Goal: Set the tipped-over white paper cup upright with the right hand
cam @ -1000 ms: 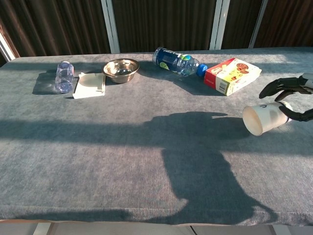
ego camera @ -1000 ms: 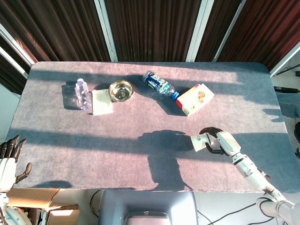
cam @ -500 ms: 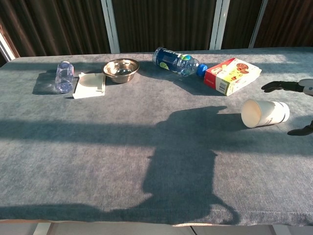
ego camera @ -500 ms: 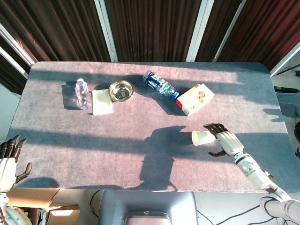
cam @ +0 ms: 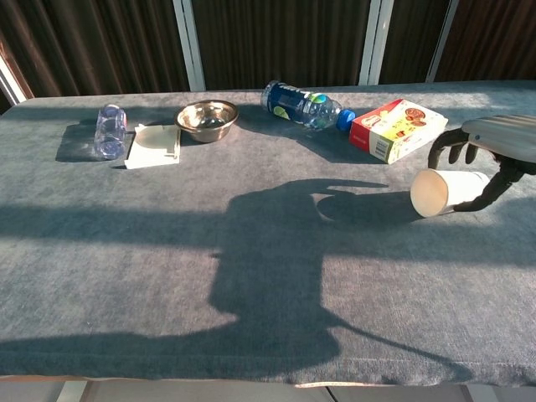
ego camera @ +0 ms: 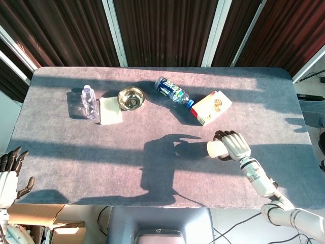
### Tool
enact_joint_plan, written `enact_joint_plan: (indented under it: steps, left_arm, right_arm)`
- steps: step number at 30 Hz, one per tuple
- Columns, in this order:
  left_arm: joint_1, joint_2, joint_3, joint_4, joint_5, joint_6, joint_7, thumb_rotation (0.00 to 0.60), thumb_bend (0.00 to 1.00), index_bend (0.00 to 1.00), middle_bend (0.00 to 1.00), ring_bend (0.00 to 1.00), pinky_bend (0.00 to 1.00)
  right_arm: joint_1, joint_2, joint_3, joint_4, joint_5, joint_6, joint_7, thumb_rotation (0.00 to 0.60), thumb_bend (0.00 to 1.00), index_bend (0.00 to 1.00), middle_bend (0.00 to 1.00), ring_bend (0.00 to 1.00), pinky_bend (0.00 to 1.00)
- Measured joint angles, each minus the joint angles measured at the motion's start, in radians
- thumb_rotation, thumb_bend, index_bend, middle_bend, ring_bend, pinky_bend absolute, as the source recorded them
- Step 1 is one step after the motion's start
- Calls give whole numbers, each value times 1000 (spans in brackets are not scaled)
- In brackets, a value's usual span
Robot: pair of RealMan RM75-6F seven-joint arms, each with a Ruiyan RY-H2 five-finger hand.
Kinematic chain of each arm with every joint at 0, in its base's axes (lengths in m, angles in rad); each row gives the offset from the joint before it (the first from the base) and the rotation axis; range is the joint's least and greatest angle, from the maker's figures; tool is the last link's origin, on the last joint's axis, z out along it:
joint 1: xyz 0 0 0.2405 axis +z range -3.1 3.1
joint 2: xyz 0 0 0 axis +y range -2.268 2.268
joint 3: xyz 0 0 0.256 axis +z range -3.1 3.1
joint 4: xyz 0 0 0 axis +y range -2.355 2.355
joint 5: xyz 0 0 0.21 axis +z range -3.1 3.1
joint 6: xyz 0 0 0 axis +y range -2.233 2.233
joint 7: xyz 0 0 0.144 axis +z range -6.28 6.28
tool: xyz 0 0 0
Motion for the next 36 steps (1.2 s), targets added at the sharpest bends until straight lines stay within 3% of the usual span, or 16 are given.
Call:
enact_joint_plan:
  steps: [5, 19, 27, 31, 36]
  left_arm:
    - [-1, 1, 3, 2, 2, -5, -1, 600, 372, 129, 0, 0, 92]
    - [-2, 4, 6, 0, 6, -8, -4, 600, 374, 133, 0, 0, 92]
    - [-3, 5, 7, 0, 7, -11, -7, 600, 373, 135, 0, 0, 93]
    - [-3, 7, 7, 0, 7, -12, -9, 600, 374, 135, 0, 0, 93]
    - [-3, 7, 6, 0, 4, -13, -9, 600, 374, 136, 0, 0, 93]
  right_arm:
    - [14, -36, 30, 13, 48, -7, -58, 600, 306, 531, 385, 385, 476]
    - [26, -60, 39, 23, 88, -32, -127, 600, 305, 501, 385, 385, 476]
    - [24, -82, 38, 49, 76, 0, -144, 600, 349, 676, 507, 527, 589]
    - [18, -84, 36, 50, 57, 18, -98, 600, 355, 688, 516, 536, 598]
    - [8, -78, 28, 42, 7, 51, 99, 600, 356, 686, 517, 535, 597]
